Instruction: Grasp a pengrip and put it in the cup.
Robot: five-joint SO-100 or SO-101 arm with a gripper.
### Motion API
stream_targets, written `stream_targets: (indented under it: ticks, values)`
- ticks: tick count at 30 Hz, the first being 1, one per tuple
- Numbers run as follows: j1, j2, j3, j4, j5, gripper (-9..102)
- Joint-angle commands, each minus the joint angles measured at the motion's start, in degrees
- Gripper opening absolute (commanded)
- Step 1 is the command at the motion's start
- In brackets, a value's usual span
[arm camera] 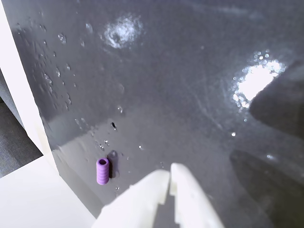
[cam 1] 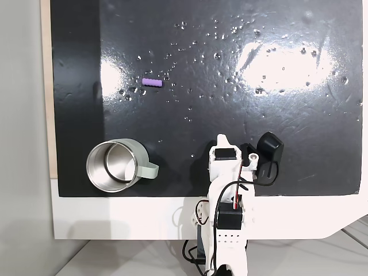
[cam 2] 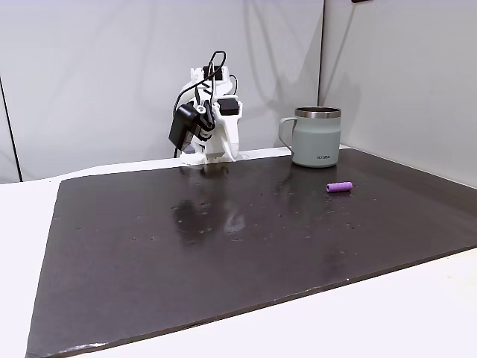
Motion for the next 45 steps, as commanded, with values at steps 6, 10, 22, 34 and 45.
stream_targets:
  ticks: [6,10,22,34,45]
  values:
    - [-3.4,0.4,-0.3,-2.1,-1.8,0]
    - [-3.3,0.4,-0.5,-1.4,-1.8,0]
    - [-6.8,-9.0,-16.6,2.5,-1.0,0]
    - [-13.4,-46.9,-47.9,7.3,7.8,11]
    - [-20.2,-74.9,-73.6,11.6,21.5,24]
